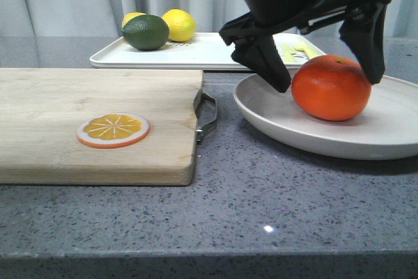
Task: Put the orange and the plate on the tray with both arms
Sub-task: 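Lift the orange with the left gripper and carry it over the plate, then open the left gripper to release the orange onto the plate, withdraw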
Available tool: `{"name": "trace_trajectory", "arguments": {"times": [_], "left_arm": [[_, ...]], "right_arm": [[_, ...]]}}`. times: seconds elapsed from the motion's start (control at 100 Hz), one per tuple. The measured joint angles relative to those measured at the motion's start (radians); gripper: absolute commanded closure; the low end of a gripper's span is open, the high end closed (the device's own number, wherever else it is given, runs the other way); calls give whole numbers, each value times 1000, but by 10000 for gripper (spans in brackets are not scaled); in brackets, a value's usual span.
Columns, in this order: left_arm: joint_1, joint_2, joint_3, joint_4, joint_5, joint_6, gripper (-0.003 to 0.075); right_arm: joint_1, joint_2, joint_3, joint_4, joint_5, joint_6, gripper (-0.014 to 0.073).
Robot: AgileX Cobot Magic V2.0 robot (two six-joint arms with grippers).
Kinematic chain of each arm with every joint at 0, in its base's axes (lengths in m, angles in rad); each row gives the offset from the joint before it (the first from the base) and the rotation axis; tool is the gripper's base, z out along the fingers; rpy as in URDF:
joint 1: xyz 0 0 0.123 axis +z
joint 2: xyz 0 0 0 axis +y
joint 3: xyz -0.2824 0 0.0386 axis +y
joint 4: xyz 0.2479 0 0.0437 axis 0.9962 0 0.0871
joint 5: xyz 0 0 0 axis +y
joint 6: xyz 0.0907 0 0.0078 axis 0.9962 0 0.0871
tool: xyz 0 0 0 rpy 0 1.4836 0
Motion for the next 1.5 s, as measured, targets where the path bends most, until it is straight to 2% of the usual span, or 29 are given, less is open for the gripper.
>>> {"name": "trace_trajectory", "arguments": {"times": [0.27,0.36,0.46,0.67,0.76,0.99,1.5], "left_arm": [[14,0,-127,19,141,2,31],[18,-2,-138,21,173,2,76],[18,-14,-140,25,188,2,209],[18,-88,-141,48,193,2,619],[18,-133,-127,60,175,2,743],[18,-294,23,81,65,27,740],[18,-727,552,107,-211,80,740]], "right_arm": [[0,0,0,0,0,0,659],[0,0,0,0,0,0,659],[0,0,0,0,0,0,659],[0,0,0,0,0,0,659],[2,0,0,0,0,0,659],[19,0,0,0,0,0,659],[19,0,0,0,47,0,659]]}}
